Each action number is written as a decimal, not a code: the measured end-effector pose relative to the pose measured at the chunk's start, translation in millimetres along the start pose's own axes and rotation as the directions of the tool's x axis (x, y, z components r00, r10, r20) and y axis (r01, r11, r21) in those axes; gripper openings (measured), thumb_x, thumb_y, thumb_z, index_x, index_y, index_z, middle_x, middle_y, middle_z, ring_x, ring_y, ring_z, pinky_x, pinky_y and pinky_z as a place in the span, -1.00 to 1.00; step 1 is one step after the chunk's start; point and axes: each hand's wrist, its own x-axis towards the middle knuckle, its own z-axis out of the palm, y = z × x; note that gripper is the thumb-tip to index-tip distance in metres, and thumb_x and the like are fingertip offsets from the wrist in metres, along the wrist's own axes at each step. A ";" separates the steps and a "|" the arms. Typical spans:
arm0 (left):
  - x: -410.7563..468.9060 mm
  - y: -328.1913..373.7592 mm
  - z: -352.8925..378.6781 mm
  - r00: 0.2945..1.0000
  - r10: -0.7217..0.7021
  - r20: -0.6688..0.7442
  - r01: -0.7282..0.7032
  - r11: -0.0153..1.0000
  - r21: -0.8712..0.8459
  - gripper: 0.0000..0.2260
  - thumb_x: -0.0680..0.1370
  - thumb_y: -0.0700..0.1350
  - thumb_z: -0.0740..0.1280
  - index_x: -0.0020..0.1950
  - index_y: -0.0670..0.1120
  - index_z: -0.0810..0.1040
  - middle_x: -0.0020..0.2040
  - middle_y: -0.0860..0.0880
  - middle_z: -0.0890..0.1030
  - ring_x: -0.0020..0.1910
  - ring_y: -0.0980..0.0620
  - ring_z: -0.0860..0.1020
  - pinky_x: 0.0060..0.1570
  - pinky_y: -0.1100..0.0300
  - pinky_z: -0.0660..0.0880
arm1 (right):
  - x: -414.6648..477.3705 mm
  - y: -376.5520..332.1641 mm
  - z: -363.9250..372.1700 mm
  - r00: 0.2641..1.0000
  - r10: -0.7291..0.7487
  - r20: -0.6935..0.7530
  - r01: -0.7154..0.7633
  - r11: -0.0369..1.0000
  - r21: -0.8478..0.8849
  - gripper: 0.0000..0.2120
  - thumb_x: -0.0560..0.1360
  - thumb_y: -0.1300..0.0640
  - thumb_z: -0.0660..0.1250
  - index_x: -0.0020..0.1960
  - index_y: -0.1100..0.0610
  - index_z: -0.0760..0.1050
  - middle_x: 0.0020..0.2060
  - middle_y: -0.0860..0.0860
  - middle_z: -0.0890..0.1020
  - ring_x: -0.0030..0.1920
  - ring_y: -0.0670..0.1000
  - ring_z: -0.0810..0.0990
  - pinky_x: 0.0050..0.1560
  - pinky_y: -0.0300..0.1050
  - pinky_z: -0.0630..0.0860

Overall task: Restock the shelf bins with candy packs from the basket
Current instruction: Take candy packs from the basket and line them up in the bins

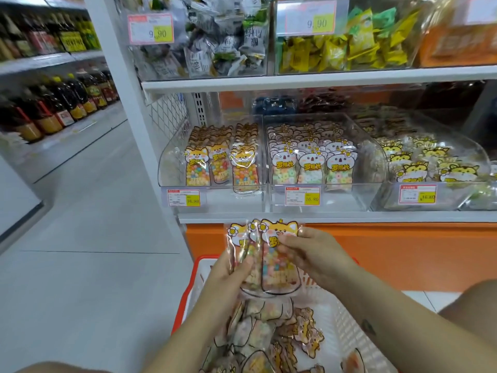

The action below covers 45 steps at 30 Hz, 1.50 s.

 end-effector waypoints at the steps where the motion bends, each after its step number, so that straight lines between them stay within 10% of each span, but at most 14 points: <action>1: 1.2 -2.3 3.2 1.000 -0.017 -0.011 0.016 0.999 -0.044 -0.69 0.51 0.17 0.44 0.24 0.18 0.58 0.22 -0.07 0.66 0.18 -0.15 0.65 0.24 -0.26 0.52 | 1.8 1.5 2.9 0.994 -0.078 -0.075 0.067 0.987 -0.145 -0.84 0.47 0.26 0.48 -0.18 0.23 0.50 -0.43 0.01 0.62 -0.39 -0.05 0.62 -0.36 -0.17 0.49; 8: 6.3 32.6 10.9 0.996 0.078 -0.049 -0.086 0.977 -0.194 -0.54 0.49 0.06 0.43 0.36 0.02 0.48 0.15 -0.01 0.70 0.14 -0.04 0.67 0.13 0.00 0.58 | 8.3 -9.6 47.1 0.907 -0.379 -0.181 0.321 0.903 -0.285 -0.72 0.47 0.07 0.50 -0.21 0.04 0.38 -0.30 -0.06 0.51 -0.30 -0.01 0.50 -0.42 -0.19 0.46; 12: 24.5 51.9 -16.9 0.995 0.082 -0.056 -0.093 0.970 -0.223 -0.46 0.43 -0.14 0.56 0.38 -0.06 0.48 0.20 -0.13 0.67 0.19 -0.17 0.64 0.30 -0.22 0.49 | 22.7 -26.9 76.5 0.977 -0.211 -0.020 0.209 0.975 -0.071 -0.61 0.44 0.06 0.50 0.17 -0.03 0.40 0.10 0.12 0.64 0.01 0.17 0.69 0.06 0.23 0.62; 17: 56.9 98.4 -66.1 0.979 0.202 -0.009 -0.200 0.975 0.097 -0.42 0.40 0.03 0.57 0.38 0.05 0.47 0.22 -0.02 0.67 0.21 -0.09 0.64 0.26 -0.18 0.51 | 42.9 -76.4 100.6 0.942 -0.161 0.295 0.192 0.979 -0.076 -0.64 0.44 0.45 0.35 0.22 0.31 0.45 -0.08 0.23 0.68 -0.13 0.15 0.70 0.05 0.16 0.62; 22: 112.3 151.7 -90.9 0.936 0.340 -0.094 -0.268 0.857 0.440 -0.41 0.45 -0.10 0.56 0.41 0.00 0.38 0.10 0.13 0.64 0.08 0.10 0.65 0.18 0.05 0.58 | 78.9 -109.9 140.1 0.891 -0.396 0.222 0.430 0.893 -0.131 -0.65 0.42 0.57 0.30 -0.05 0.14 0.50 -0.12 0.11 0.69 -0.02 0.13 0.69 0.01 0.06 0.63; 28: 186.1 148.2 -112.8 0.929 0.356 -0.104 -0.243 0.794 0.557 -0.33 0.45 -0.35 0.49 0.45 -0.09 0.24 0.15 0.04 0.61 -0.02 0.32 0.60 0.04 0.33 0.55 | 154.4 -97.5 173.6 0.911 -0.410 0.046 0.409 0.884 -0.228 -0.54 0.37 0.55 0.39 0.12 0.13 0.47 0.03 0.11 0.66 0.05 0.09 0.66 -0.04 -0.04 0.63; 33: 225.8 123.0 -131.0 0.953 0.279 -0.122 -0.120 0.714 0.690 -0.23 0.47 -0.22 0.48 0.54 0.02 0.11 0.22 0.03 0.57 0.21 -0.06 0.57 0.18 0.06 0.52 | 201.5 -74.5 178.4 0.940 -0.339 0.034 0.332 0.888 -0.319 -0.55 0.32 0.53 0.44 0.12 0.19 0.51 0.01 0.15 0.68 0.00 0.11 0.68 0.04 0.13 0.64; 40: 261.3 109.9 -128.9 0.994 0.009 -0.110 0.086 0.557 0.826 -0.33 0.44 0.03 0.53 0.38 -0.07 0.22 0.22 -0.10 0.57 0.18 -0.12 0.56 0.20 -0.05 0.53 | 206.9 -82.8 148.2 0.900 -0.398 0.178 0.328 0.349 -0.878 -0.67 0.34 0.05 0.60 -0.25 -0.11 0.41 -0.27 -0.20 0.57 -0.18 -0.10 0.58 -0.11 -0.10 0.54; 45: 269.7 120.9 -118.1 0.990 -0.091 -0.106 0.138 0.539 0.831 -0.38 0.45 0.02 0.55 0.34 -0.14 0.29 0.26 -0.09 0.54 0.23 -0.11 0.53 0.21 0.05 0.49 | 216.9 -87.8 143.9 0.905 -0.411 0.111 0.252 0.308 -0.917 -0.66 0.34 -0.01 0.59 -0.15 -0.05 0.41 -0.22 -0.12 0.58 -0.18 -0.04 0.55 -0.21 -0.11 0.47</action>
